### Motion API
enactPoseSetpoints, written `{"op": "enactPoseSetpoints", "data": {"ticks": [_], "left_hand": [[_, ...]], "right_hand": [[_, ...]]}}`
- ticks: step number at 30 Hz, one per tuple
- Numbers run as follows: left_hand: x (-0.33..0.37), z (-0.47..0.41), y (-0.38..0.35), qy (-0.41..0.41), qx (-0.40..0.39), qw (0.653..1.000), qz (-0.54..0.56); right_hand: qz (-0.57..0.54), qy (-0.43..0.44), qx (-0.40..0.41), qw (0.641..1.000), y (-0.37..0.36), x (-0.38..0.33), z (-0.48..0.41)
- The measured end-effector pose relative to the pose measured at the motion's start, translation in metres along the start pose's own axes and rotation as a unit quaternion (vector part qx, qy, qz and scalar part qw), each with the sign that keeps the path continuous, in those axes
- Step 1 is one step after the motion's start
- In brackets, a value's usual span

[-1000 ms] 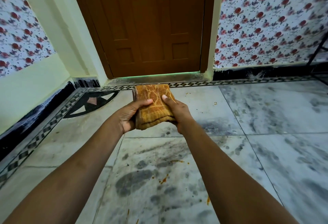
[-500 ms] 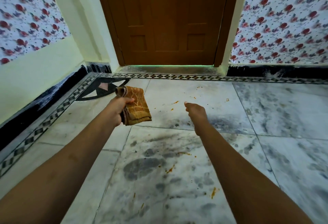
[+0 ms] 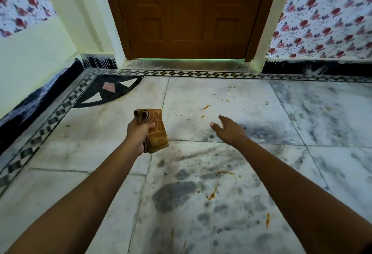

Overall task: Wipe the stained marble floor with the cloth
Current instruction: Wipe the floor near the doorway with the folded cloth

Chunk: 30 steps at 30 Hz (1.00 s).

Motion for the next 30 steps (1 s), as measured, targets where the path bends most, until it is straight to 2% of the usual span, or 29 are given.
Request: {"op": "enactPoseSetpoints", "data": {"ticks": [2,4,6,8,10,12,16,19,20,21,23,24,28,30], "left_hand": [[0.003,-0.020,-0.015,-0.040,0.010,0.999,-0.029],[0.007,-0.047,-0.033,-0.130,0.041,0.985,-0.105],[0.016,-0.071,-0.058,-0.266,0.082,0.930,-0.241],[0.030,-0.079,-0.077,-0.391,0.114,0.846,-0.344],[0.038,-0.095,-0.098,-0.469,0.145,0.780,-0.387],[0.035,-0.111,-0.115,-0.512,0.142,0.744,-0.405],[-0.010,-0.138,-0.147,-0.514,0.038,0.721,-0.464],[-0.067,-0.144,-0.155,-0.437,-0.077,0.685,-0.579],[-0.081,-0.145,-0.156,-0.411,-0.106,0.682,-0.596],[-0.085,-0.143,-0.155,-0.395,-0.116,0.693,-0.592],[-0.076,-0.149,-0.157,-0.383,-0.087,0.739,-0.547],[-0.070,-0.155,-0.159,-0.385,-0.069,0.749,-0.535],[-0.071,-0.188,-0.185,-0.402,-0.033,0.697,-0.593],[-0.066,-0.205,-0.198,-0.399,-0.016,0.694,-0.599]], "right_hand": [[0.039,0.010,-0.011,0.999,-0.024,0.009,-0.006],[0.088,0.021,-0.013,0.996,-0.048,0.022,-0.020],[0.117,0.028,-0.012,0.993,-0.075,0.037,-0.043],[0.126,0.025,0.000,0.992,-0.088,0.045,-0.060],[0.135,0.027,0.024,0.990,-0.100,0.055,-0.085],[0.149,0.035,0.043,0.987,-0.108,0.061,-0.105],[0.154,0.035,0.065,0.985,-0.128,0.075,-0.140],[0.157,0.028,0.070,0.985,-0.136,0.084,-0.157],[0.156,0.026,0.074,0.985,-0.138,0.087,-0.163],[0.153,0.025,0.079,0.985,-0.138,0.088,-0.167],[0.147,0.019,0.082,0.985,-0.142,0.094,-0.176],[0.150,0.017,0.084,0.985,-0.143,0.096,-0.178],[0.176,0.028,0.135,0.975,-0.149,0.100,-0.182],[0.177,0.026,0.146,0.973,-0.148,0.100,-0.183]]}}
Point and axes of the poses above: each hand's wrist, its own z-axis away from the middle knuckle, its own y-axis out of the back of the hand, x = y × z, the point moved 8 cm from there along -z, towards the middle knuckle, and after that the axes turned 14 degrees about x, right-handed, at the moved point
